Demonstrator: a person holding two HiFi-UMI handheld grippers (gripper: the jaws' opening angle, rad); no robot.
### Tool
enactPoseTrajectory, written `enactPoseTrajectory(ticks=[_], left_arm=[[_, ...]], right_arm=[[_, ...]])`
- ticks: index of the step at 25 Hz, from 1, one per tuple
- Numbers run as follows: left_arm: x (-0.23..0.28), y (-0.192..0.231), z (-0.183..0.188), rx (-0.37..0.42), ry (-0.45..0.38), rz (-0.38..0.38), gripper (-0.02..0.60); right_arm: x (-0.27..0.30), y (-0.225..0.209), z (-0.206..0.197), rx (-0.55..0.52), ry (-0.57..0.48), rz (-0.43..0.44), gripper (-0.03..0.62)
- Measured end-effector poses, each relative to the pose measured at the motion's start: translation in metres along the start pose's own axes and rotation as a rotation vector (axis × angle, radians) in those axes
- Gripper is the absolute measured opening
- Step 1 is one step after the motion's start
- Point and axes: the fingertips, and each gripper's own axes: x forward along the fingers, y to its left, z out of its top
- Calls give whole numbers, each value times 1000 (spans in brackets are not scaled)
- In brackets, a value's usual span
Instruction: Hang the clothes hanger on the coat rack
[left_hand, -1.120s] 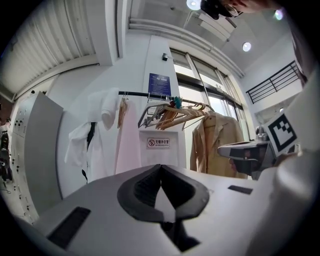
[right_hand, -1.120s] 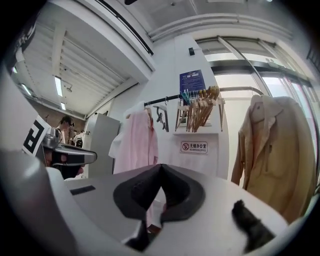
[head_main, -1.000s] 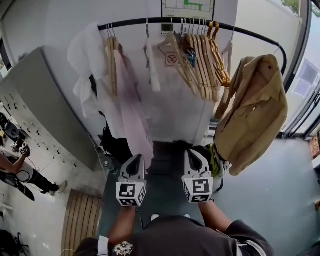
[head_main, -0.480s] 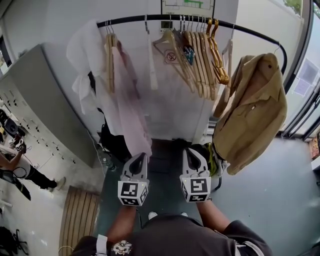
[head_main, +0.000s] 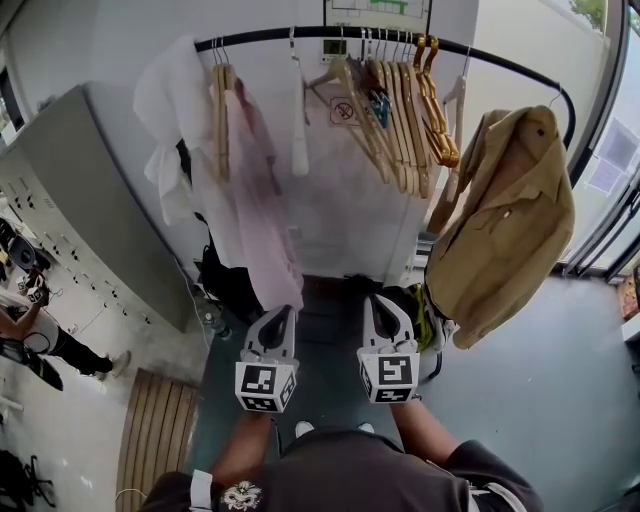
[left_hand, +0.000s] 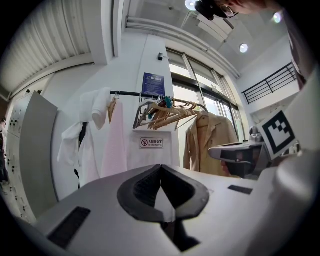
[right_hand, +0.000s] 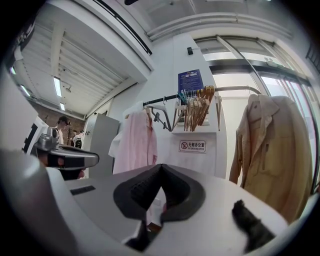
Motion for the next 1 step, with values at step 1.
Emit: enactPoseTrajectory(ticks=[1], left_arm=[[0, 0, 0, 0, 0, 0, 9]], right_arm=[[0, 1, 0, 0, -1, 1, 14]])
